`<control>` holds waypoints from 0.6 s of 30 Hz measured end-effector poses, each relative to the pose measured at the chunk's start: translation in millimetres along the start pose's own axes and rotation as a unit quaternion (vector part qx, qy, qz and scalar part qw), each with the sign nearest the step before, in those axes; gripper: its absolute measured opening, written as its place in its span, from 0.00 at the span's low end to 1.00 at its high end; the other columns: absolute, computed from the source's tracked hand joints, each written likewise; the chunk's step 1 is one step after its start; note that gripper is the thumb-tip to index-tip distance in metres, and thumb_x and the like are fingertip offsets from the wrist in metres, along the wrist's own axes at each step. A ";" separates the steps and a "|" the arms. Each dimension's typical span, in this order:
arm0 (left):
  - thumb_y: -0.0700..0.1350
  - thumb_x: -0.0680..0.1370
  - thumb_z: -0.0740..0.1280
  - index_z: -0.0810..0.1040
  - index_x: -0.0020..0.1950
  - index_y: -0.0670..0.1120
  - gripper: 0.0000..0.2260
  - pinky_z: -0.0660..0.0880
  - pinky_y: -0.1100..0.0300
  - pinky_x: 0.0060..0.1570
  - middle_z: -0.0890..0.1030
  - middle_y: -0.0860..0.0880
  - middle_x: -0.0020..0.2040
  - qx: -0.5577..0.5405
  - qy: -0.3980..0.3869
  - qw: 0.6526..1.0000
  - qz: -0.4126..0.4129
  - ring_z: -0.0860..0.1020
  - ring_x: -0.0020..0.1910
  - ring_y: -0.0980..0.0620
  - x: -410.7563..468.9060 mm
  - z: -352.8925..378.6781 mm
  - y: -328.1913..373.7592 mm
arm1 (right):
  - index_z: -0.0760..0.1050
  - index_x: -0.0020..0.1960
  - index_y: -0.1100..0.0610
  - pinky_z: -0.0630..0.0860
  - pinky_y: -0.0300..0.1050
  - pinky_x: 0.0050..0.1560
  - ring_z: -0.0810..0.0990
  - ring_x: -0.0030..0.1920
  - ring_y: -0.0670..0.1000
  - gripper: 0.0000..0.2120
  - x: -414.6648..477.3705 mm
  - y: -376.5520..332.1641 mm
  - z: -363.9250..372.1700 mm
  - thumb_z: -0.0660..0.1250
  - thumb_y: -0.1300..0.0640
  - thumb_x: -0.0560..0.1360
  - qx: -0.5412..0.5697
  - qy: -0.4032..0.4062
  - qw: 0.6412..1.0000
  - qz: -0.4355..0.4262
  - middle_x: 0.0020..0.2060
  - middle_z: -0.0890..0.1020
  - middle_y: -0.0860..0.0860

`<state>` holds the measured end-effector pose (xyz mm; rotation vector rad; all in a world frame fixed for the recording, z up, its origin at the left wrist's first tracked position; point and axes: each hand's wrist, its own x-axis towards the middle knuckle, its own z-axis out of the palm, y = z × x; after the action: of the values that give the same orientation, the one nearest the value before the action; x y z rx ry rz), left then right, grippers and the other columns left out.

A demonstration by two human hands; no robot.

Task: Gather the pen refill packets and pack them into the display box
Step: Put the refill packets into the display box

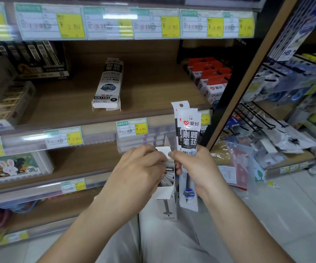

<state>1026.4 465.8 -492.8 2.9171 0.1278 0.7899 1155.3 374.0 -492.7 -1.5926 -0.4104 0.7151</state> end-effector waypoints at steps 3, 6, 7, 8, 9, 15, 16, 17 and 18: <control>0.44 0.74 0.60 0.83 0.40 0.45 0.12 0.74 0.54 0.41 0.82 0.52 0.46 -0.011 -0.003 1.000 0.002 0.73 0.49 0.50 0.9 0.5 -0.2 | 0.73 0.31 0.56 0.68 0.38 0.26 0.69 0.21 0.45 0.13 -0.3 0.7 -0.8 0.67 0.68 0.72 0.010 0.002 1.000 0.001 0.19 0.72 0.46; 0.44 0.73 0.60 0.83 0.40 0.45 0.12 0.73 0.54 0.41 0.82 0.53 0.46 -0.013 -0.006 1.000 0.002 0.73 0.50 0.50 2.6 0.4 0.2 | 0.73 0.30 0.56 0.68 0.38 0.26 0.69 0.21 0.45 0.14 -0.4 1.2 -1.5 0.67 0.68 0.72 0.018 0.002 1.000 -0.002 0.19 0.72 0.47; 0.44 0.73 0.60 0.83 0.40 0.45 0.11 0.73 0.54 0.41 0.82 0.53 0.46 -0.014 -0.007 1.000 0.004 0.73 0.50 0.50 2.4 0.4 0.6 | 0.73 0.31 0.56 0.68 0.38 0.25 0.69 0.21 0.45 0.14 -0.6 1.4 -1.7 0.67 0.68 0.72 0.020 0.002 1.000 -0.003 0.19 0.72 0.47; 0.43 0.73 0.61 0.83 0.40 0.44 0.11 0.72 0.53 0.41 0.82 0.53 0.46 -0.017 -0.008 1.000 0.006 0.73 0.50 0.50 1.6 0.5 1.0 | 0.73 0.31 0.57 0.68 0.37 0.25 0.69 0.22 0.45 0.13 -1.0 1.5 -1.8 0.67 0.68 0.72 0.022 0.000 1.000 -0.003 0.19 0.72 0.47; 0.43 0.73 0.61 0.83 0.41 0.44 0.10 0.72 0.53 0.42 0.82 0.53 0.46 -0.018 -0.009 1.000 0.008 0.73 0.50 0.50 0.4 0.6 1.5 | 0.73 0.31 0.57 0.68 0.37 0.25 0.69 0.22 0.45 0.13 -1.6 1.7 -2.1 0.67 0.69 0.72 0.023 -0.002 1.000 -0.003 0.19 0.72 0.47; 0.43 0.73 0.61 0.84 0.43 0.44 0.12 0.75 0.54 0.42 0.83 0.53 0.47 -0.029 -0.010 1.000 0.002 0.74 0.52 0.50 0.5 1.5 2.3 | 0.73 0.30 0.57 0.69 0.37 0.25 0.69 0.21 0.44 0.14 -3.9 0.8 -3.7 0.67 0.69 0.72 0.020 -0.001 1.000 -0.009 0.20 0.72 0.48; 0.44 0.74 0.61 0.84 0.43 0.43 0.12 0.75 0.54 0.42 0.83 0.52 0.46 -0.034 -0.009 0.999 0.002 0.74 0.52 0.51 1.1 1.5 2.7 | 0.73 0.30 0.57 0.69 0.37 0.25 0.69 0.21 0.44 0.14 -4.1 0.6 -4.0 0.67 0.68 0.72 0.018 0.000 1.000 -0.009 0.19 0.72 0.47; 0.44 0.74 0.60 0.84 0.43 0.43 0.12 0.76 0.54 0.42 0.83 0.52 0.46 -0.041 -0.009 0.999 -0.001 0.74 0.51 0.51 1.1 1.7 2.9 | 0.73 0.30 0.57 0.69 0.37 0.25 0.69 0.21 0.45 0.14 -4.6 0.3 -4.2 0.67 0.68 0.72 0.016 0.000 1.000 -0.009 0.19 0.72 0.47; 0.44 0.74 0.60 0.84 0.43 0.43 0.13 0.76 0.54 0.42 0.83 0.52 0.45 -0.049 -0.012 0.999 -0.005 0.74 0.51 0.51 1.0 2.0 2.8 | 0.73 0.30 0.57 0.69 0.37 0.25 0.69 0.21 0.45 0.13 -5.0 0.2 -4.4 0.67 0.68 0.72 0.015 0.000 1.000 -0.009 0.20 0.72 0.48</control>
<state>1028.4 462.9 -493.6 2.8314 0.0987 0.7379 1154.4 367.5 -491.7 -1.5581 -0.4111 0.7059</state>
